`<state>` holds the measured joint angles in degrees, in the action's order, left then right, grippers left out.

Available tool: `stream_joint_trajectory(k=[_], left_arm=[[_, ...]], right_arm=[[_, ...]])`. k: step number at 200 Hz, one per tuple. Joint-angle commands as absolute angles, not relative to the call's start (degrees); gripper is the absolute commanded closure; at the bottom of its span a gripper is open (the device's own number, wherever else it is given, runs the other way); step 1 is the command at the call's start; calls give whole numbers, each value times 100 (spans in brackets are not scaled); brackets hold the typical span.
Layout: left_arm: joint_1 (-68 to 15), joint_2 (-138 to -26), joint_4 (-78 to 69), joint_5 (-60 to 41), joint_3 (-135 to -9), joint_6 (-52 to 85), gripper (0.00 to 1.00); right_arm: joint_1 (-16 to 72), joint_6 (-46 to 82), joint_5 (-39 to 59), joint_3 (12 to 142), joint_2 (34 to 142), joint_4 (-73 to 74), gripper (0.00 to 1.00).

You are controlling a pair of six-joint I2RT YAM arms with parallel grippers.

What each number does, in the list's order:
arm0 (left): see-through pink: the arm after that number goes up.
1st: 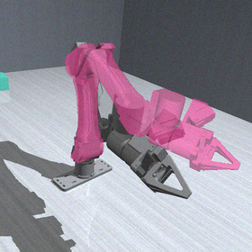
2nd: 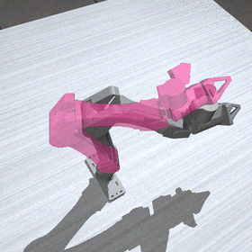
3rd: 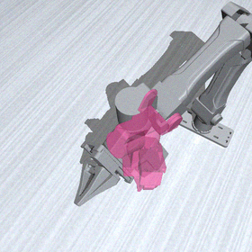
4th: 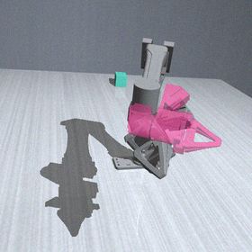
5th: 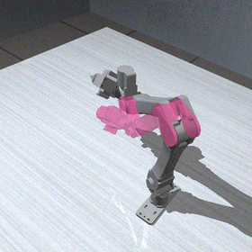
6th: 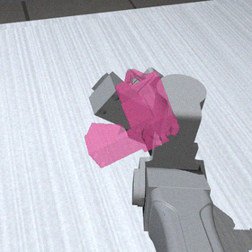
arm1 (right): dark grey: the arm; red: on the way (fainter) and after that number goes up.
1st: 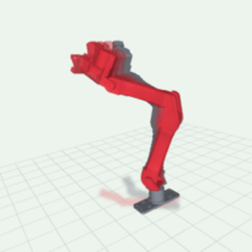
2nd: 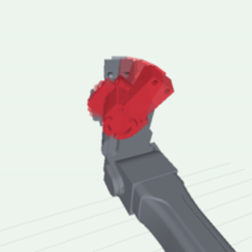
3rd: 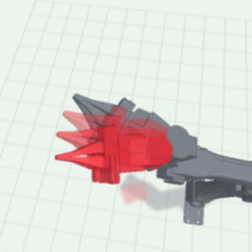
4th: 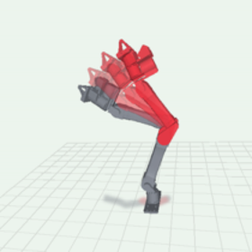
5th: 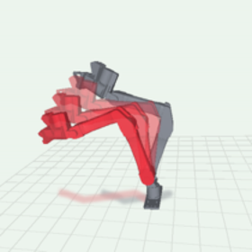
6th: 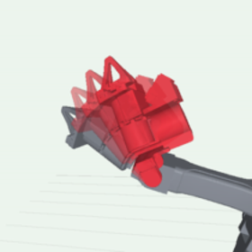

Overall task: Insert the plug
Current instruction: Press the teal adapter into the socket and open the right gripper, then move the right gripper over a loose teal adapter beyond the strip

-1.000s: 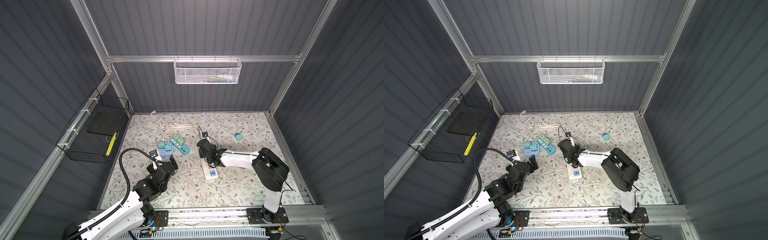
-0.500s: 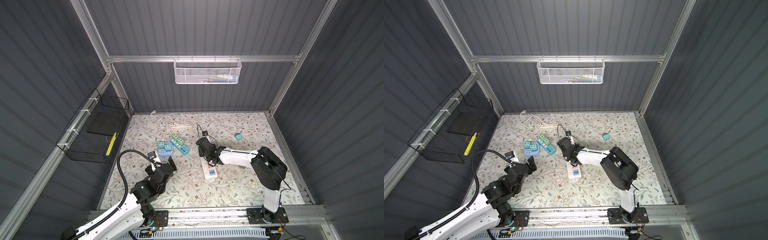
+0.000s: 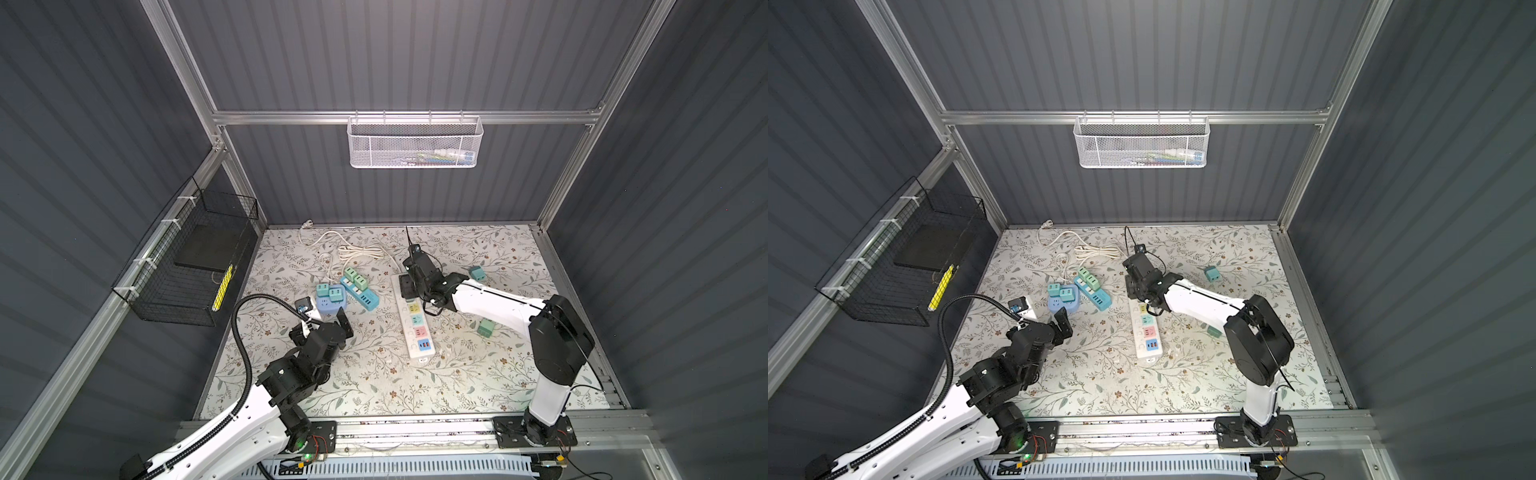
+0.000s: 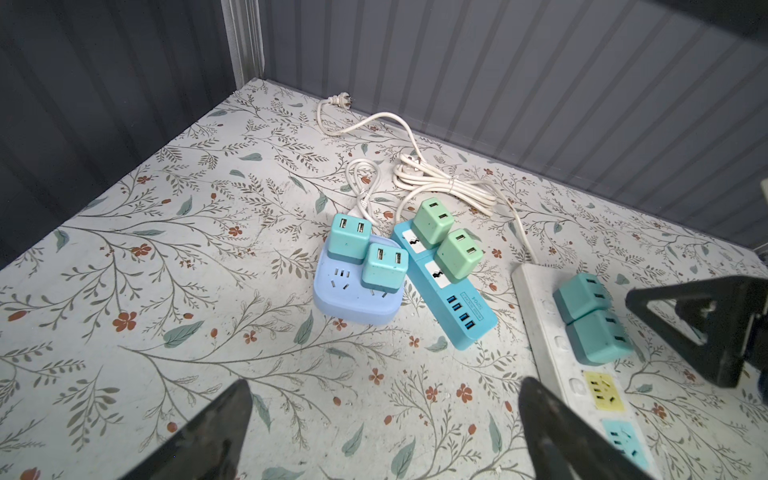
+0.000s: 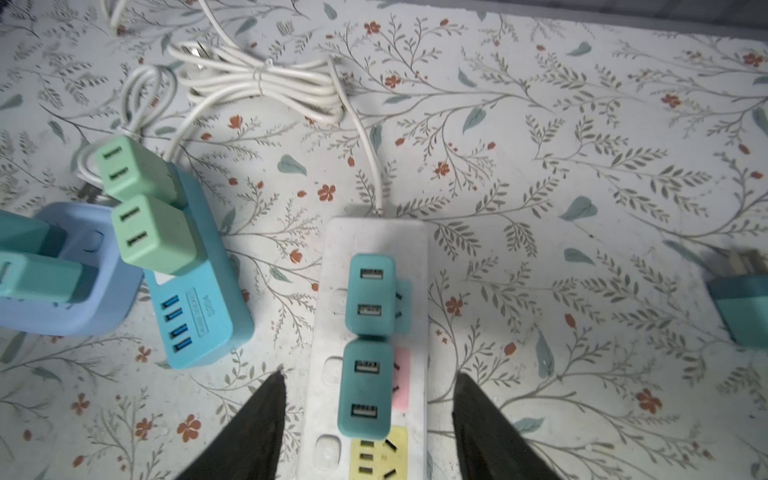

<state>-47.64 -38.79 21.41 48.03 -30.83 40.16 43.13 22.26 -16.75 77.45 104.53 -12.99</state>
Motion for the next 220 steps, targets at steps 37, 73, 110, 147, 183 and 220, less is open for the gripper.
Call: stream_joint_trajectory(k=[37,73,110,147,183,220], left_arm=[[-4748,-3946,2258,4809,-3219,3970,0],[-4750,-3929,2285,4791,-3166,4043,0],[-4755,-3963,2272,4781,-3164,4023,0],[-4751,-4067,2128,4703,-3164,3984,0],[-4748,-4137,1989,4626,-3129,3979,0],[-4753,-4081,2027,4632,-3163,3898,0]], right_arm=[[4138,2078,-1479,7780,10863,-1635,36],[4124,2244,-1539,7473,10975,-1493,37],[4113,2372,-1540,7214,10825,-1392,37],[4122,2276,-1058,7393,10382,-1516,32],[3994,2349,-1166,7458,10167,-1740,32],[3914,2288,-1195,7594,10571,-1941,33]])
